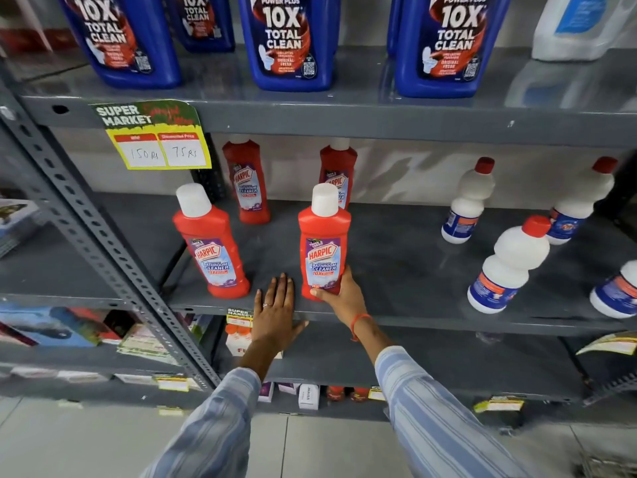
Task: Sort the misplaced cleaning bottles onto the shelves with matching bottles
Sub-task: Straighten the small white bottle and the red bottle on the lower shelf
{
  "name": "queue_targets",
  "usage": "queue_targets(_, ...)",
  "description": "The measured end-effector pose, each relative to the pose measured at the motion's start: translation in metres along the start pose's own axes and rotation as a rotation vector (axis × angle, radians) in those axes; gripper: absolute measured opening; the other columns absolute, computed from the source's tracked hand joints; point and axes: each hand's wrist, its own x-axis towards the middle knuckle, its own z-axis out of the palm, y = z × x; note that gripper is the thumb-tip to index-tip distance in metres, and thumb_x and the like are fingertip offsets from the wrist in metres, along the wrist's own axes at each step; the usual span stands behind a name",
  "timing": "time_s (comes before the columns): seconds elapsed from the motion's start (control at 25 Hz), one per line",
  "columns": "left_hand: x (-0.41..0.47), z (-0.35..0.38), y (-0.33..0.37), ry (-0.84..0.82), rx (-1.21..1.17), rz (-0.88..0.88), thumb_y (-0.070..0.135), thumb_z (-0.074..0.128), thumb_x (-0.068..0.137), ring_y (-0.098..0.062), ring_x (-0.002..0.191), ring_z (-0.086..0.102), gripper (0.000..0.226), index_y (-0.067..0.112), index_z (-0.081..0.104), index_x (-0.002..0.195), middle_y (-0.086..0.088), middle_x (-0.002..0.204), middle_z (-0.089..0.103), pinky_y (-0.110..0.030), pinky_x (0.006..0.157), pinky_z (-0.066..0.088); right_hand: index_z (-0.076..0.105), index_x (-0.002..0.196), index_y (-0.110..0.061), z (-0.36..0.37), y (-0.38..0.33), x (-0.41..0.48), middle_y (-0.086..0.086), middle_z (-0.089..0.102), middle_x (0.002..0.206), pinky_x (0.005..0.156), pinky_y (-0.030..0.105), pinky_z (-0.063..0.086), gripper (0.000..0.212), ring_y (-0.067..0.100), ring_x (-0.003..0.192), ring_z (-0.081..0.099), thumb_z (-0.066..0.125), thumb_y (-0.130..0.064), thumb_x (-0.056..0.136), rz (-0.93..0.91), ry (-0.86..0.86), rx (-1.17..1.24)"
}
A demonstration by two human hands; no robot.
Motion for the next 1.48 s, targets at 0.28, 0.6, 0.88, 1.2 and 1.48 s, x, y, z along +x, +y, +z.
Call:
queue_targets(0.28,-0.001,0.001,-0.001,0.008,0.0,0.006,0.059,0.041,0.09,-0.026,0.145,-0.008,0.09,0.01,-0.005,0.149,-0.009,0.159,-0.006,-0.047,0.116,-0.003,0.036,0.132,-0.013,0.001,-0.004,0.0,0.014,0.056,0.131,0.103,0.047,0.044,0.071,0.031,0.118,0.055,0.076,-0.019,0.073,0.026,-0.015,-0.033)
queue_targets(0.6,-0.001,-0.007,0.001,-0.055,0.047,0.001,0.058,0.044,0.089,-0.026,0.145,-0.011,0.093,0.009,-0.008,0.149,-0.009,0.159,-0.01,-0.047,0.117,-0.001,0.036,0.132,-0.013,0.0,-0.007,0.001,0.014,0.055,0.132,0.104,0.048,0.044,0.071,0.031,0.119,0.054,0.076,-0.017,0.073,0.035,-0.032,-0.032)
queue_targets(0.88,0.006,-0.02,0.016,-0.233,0.015,-0.067,0.058,0.049,0.087,-0.024,0.143,-0.018,0.101,0.009,-0.017,0.147,-0.008,0.157,-0.02,-0.047,0.116,-0.004,0.035,0.133,-0.012,-0.012,-0.007,-0.001,0.014,0.055,0.132,0.103,0.046,0.043,0.072,0.032,0.119,0.053,0.076,-0.013,0.074,0.03,-0.06,-0.013)
queue_targets(1.2,0.005,-0.021,0.025,-0.245,0.038,-0.069,0.055,0.048,0.089,-0.022,0.144,-0.016,0.098,0.009,-0.015,0.147,-0.007,0.157,-0.019,-0.046,0.116,-0.004,0.035,0.133,-0.011,-0.015,-0.003,-0.002,0.014,0.056,0.131,0.102,0.046,0.044,0.073,0.032,0.118,0.055,0.076,-0.013,0.073,0.025,-0.048,-0.006)
queue_targets(1.48,0.004,-0.019,0.027,-0.253,0.092,-0.05,0.059,0.043,0.089,-0.021,0.144,-0.015,0.096,0.009,-0.013,0.148,-0.007,0.158,-0.017,-0.047,0.117,-0.005,0.034,0.133,-0.011,-0.017,-0.003,-0.006,0.015,0.055,0.131,0.102,0.046,0.043,0.073,0.032,0.119,0.054,0.076,-0.012,0.073,0.039,-0.034,-0.004)
